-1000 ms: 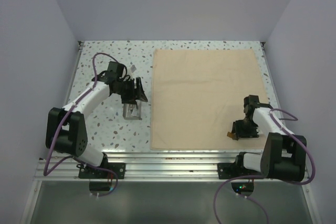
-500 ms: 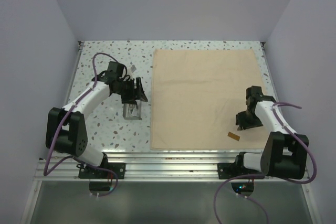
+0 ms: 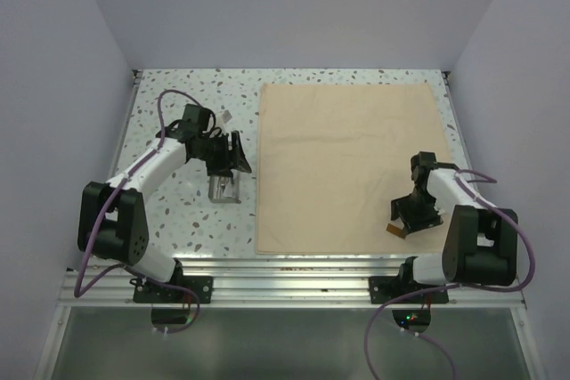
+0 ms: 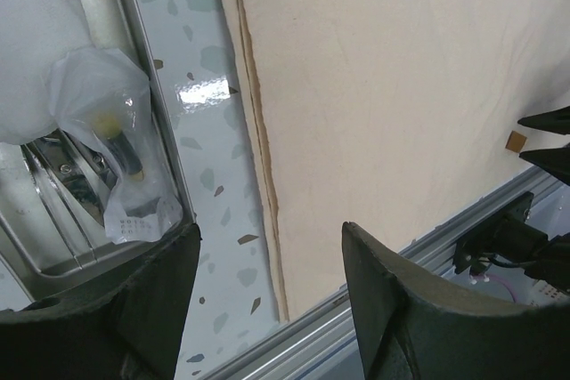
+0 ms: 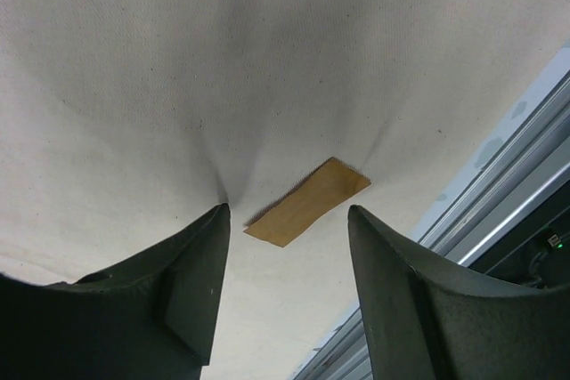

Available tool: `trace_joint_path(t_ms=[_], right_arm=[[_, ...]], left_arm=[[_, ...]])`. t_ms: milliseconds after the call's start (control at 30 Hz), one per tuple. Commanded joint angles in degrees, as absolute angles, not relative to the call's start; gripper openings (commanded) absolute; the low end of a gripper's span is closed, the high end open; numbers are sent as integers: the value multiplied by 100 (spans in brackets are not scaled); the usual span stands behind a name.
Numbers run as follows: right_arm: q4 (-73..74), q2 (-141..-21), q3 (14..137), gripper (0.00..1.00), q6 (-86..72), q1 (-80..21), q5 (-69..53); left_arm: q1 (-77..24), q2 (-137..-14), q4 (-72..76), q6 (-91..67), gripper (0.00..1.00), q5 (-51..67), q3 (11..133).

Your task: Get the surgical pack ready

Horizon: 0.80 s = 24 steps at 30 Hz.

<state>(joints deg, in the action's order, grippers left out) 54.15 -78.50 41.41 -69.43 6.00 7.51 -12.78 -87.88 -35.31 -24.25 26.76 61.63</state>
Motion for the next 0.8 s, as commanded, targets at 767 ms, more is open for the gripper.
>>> trace_joint_path(t_ms=[767], right_arm=[[5555, -8314, 4315, 20, -7172, 536, 879]], left_arm=[[-1292, -8947, -3454, -2312, 68, 2786, 6381]])
